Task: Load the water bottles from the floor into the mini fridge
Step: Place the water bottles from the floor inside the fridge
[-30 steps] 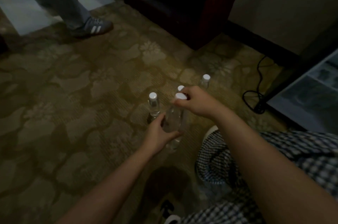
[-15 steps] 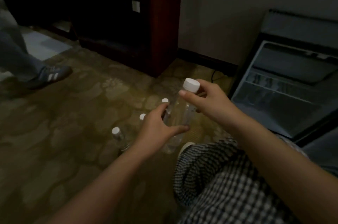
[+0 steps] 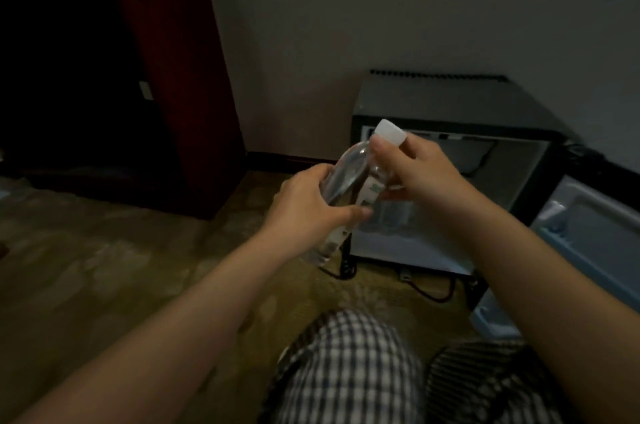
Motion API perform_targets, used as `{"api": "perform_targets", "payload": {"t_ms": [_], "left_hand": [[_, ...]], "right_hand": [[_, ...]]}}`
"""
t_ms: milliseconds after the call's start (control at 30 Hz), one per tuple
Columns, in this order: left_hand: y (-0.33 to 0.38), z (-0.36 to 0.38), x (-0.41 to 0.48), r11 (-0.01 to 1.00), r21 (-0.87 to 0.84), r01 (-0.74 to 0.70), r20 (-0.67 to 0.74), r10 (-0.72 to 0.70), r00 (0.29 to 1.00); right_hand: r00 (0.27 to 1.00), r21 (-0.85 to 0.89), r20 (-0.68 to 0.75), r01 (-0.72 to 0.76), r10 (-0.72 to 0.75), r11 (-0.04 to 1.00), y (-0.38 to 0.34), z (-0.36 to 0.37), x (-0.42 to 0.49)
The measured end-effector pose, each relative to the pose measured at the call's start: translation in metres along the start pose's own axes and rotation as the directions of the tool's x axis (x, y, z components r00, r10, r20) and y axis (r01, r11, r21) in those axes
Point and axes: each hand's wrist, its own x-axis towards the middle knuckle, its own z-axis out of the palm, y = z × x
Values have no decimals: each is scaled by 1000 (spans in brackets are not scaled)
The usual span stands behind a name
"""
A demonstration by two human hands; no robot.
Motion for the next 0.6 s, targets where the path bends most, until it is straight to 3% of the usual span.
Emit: {"api": "perform_targets", "payload": {"t_ms": [300, 433, 600], "left_hand": [[29, 74, 95, 999, -35, 28, 230, -19, 973], [21, 115, 124, 995, -54, 85, 304, -65, 950], [-2, 166, 150, 992, -56, 110, 365, -82, 927]], "right_hand": [[977, 29, -164, -130, 133, 991, 45, -72, 55], [950, -83, -267, -191, 163, 978, 77, -85, 80], [940, -188, -262, -272, 219, 944, 118, -98, 103]]}}
